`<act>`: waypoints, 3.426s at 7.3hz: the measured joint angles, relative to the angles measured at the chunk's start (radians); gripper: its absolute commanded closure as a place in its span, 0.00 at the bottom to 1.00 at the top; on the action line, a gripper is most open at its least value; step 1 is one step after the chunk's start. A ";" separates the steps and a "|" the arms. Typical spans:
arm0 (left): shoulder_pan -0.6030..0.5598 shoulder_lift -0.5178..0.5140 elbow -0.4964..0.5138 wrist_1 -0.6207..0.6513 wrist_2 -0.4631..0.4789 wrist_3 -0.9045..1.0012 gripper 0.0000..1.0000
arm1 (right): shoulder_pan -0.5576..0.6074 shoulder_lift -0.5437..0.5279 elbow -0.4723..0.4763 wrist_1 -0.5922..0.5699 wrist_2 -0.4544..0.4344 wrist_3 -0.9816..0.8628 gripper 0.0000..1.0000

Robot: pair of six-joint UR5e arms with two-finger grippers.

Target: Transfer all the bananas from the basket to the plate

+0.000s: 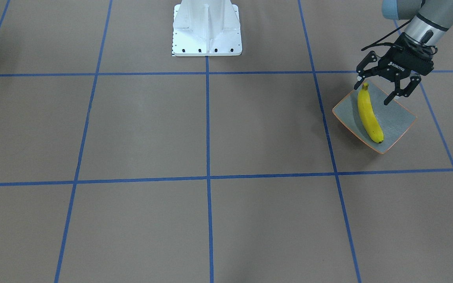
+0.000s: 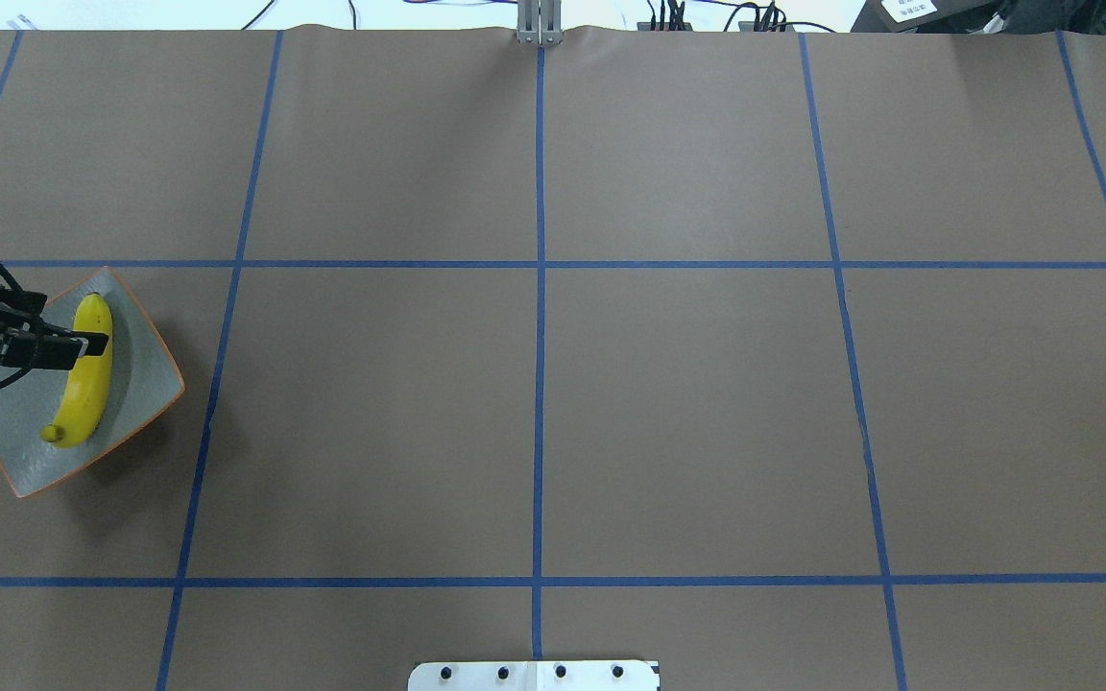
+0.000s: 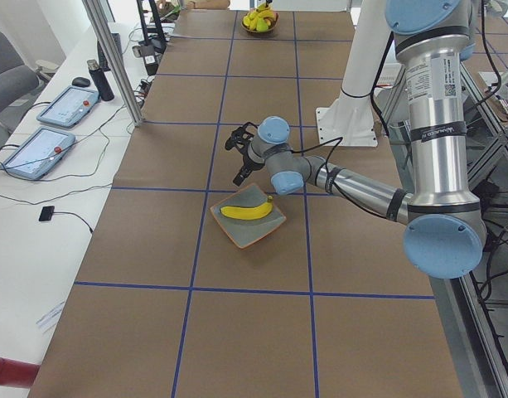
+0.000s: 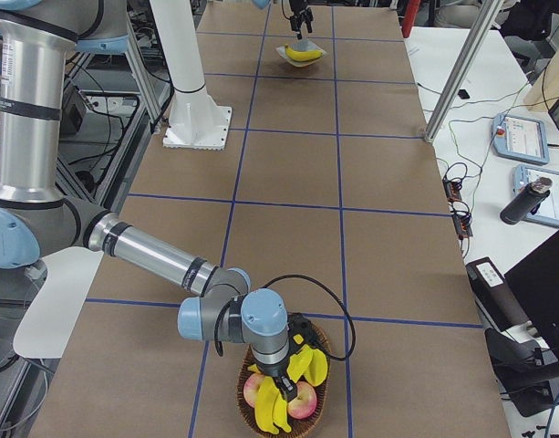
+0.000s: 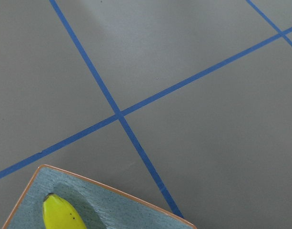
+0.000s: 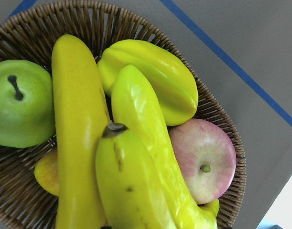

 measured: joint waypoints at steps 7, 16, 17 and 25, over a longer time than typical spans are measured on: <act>0.001 -0.001 0.000 0.000 -0.002 0.000 0.00 | -0.020 0.031 -0.005 -0.002 0.007 0.021 1.00; 0.003 -0.003 0.000 0.000 -0.002 -0.002 0.00 | 0.078 0.035 0.015 -0.129 0.003 -0.062 1.00; 0.002 -0.002 0.000 0.000 -0.001 -0.002 0.00 | 0.106 0.038 0.018 -0.150 -0.002 -0.089 1.00; 0.004 -0.036 0.005 0.001 -0.004 -0.035 0.00 | 0.004 0.370 0.026 -0.331 0.038 0.204 1.00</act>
